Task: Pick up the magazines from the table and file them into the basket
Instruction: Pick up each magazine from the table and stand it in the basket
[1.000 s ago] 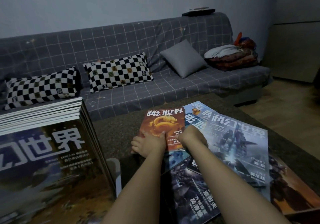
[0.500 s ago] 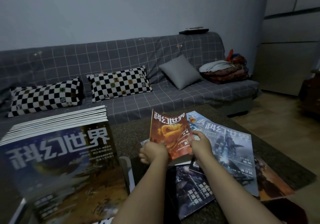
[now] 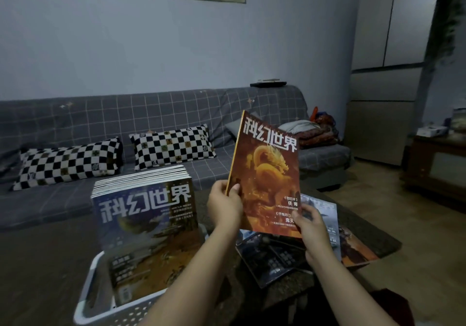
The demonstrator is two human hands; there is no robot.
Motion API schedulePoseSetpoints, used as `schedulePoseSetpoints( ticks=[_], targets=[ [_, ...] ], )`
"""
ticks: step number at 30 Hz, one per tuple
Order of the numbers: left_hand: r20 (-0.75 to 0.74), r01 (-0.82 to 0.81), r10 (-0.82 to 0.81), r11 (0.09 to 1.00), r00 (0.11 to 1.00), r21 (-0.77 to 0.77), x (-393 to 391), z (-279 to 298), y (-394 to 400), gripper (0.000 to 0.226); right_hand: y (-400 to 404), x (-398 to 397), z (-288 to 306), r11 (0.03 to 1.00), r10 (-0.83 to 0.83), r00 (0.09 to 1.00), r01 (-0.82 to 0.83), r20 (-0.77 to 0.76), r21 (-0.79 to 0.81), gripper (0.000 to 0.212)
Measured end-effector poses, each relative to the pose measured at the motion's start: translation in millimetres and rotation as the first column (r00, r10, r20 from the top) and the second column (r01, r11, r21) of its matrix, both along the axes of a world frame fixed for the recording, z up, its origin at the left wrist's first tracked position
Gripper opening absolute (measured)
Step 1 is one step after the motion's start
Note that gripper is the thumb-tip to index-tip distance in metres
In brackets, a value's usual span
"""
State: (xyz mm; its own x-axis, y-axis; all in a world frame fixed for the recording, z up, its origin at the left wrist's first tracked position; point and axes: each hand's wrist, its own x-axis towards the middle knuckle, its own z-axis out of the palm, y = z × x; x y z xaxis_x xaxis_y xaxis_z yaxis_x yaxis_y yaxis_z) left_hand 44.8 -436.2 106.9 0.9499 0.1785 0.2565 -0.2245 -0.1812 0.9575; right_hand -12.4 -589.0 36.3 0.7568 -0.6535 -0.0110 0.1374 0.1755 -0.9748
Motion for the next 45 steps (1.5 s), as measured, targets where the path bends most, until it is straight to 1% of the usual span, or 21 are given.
schedulePoseSetpoints(
  ticks=[3, 6, 8, 11, 13, 15, 16, 18, 22, 24, 29, 32, 34, 37, 40, 44, 45],
  targets=[
    [0.090, 0.064, -0.061, 0.998, 0.994, -0.027, -23.9, 14.3, 34.5, 0.007, 22.4, -16.9, 14.4, 0.999, 0.032, 0.996, -0.030, 0.080, -0.033, 0.020],
    [0.127, 0.103, -0.092, 0.992, 0.988, -0.075, -43.1, 22.1, 72.4, 0.005, 50.5, -29.1, 25.4, 0.996, 0.052, 0.988, -0.041, 0.142, -0.081, 0.013],
    [0.138, 0.113, -0.096, 0.986, 0.986, -0.123, -52.2, 24.3, 99.2, 0.004, 69.7, -32.0, 33.1, 0.992, 0.109, 0.978, -0.097, 0.178, -0.075, 0.013],
    [0.137, 0.117, -0.089, 0.969, 0.987, -0.217, -61.2, 23.3, 141.3, 0.009, 100.8, -30.9, 44.1, 0.977, 0.215, 0.950, -0.207, 0.224, -0.060, 0.013],
    [0.112, 0.115, -0.087, 0.956, 0.990, -0.272, -64.9, 18.8, 168.2, 0.010, 120.7, -28.0, 49.7, 0.968, 0.245, 0.943, -0.225, 0.225, -0.112, 0.019],
    [0.092, 0.109, -0.082, 0.927, 0.992, -0.359, -66.0, 10.9, 191.5, 0.012, 139.4, -23.0, 50.5, 0.954, 0.282, 0.936, -0.249, 0.212, -0.169, 0.034],
    [0.086, 0.103, -0.075, 0.913, 0.993, -0.394, -65.2, 6.3, 199.5, 0.017, 146.2, -20.5, 49.6, 0.944, 0.298, 0.934, -0.260, 0.195, -0.202, 0.040],
    [0.079, 0.057, -0.027, 0.907, 0.997, -0.418, -61.7, -3.5, 216.9, 0.027, 163.2, -11.6, 46.9, 0.929, 0.325, 0.930, -0.279, 0.172, -0.244, 0.040],
    [0.061, -0.039, 0.068, 0.921, 0.996, -0.387, -47.0, -18.3, 238.4, 0.018, 186.4, 9.0, 41.7, 0.920, 0.323, 0.939, -0.282, 0.116, -0.272, 0.023],
    [0.042, -0.076, 0.096, 0.936, 0.995, -0.345, -37.1, -26.9, 245.3, 0.020, 191.4, 19.5, 37.4, 0.913, 0.306, 0.950, -0.274, 0.061, -0.303, 0.021],
    [0.049, -0.199, 0.205, 0.975, 0.978, -0.097, -23.0, -56.3, 255.7, 0.028, 191.6, 36.1, 18.4, 0.842, 0.216, 0.971, -0.238, -0.103, -0.484, 0.018],
    [0.071, -0.246, 0.242, 0.968, 0.968, 0.043, -24.6, -73.1, 255.1, 0.028, 194.0, 36.5, 1.4, 0.841, 0.177, 0.972, -0.232, -0.157, -0.488, 0.020],
    [0.106, -0.273, 0.262, 0.956, 0.959, 0.109, -25.0, -78.6, 254.2, 0.027, 196.6, 36.5, -7.1, 0.849, 0.182, 0.970, -0.238, -0.161, -0.471, 0.021],
    [0.110, -0.300, 0.285, 0.941, 0.952, 0.156, -21.7, -81.9, 254.8, 0.023, 200.0, 35.5, -12.4, 0.867, 0.155, 0.978, -0.201, -0.136, -0.456, 0.028],
    [0.100, -0.313, 0.300, 0.936, 0.949, 0.162, -20.1, -83.1, 255.3, 0.017, 203.6, 35.9, -13.0, 0.870, 0.100, 0.990, -0.133, -0.095, -0.474, 0.037],
    [0.117, -0.321, 0.304, 0.932, 0.945, 0.168, -19.4, -86.8, 254.5, 0.015, 206.6, 35.5, -14.6, 0.868, 0.067, 0.997, -0.073, -0.030, -0.490, 0.051],
    [0.121, -0.323, 0.305, 0.930, 0.945, 0.176, -19.0, -87.1, 254.5, 0.015, 206.5, 36.3, -14.9, 0.862, 0.066, 0.998, -0.066, -0.019, -0.502, 0.052]
  ],
)
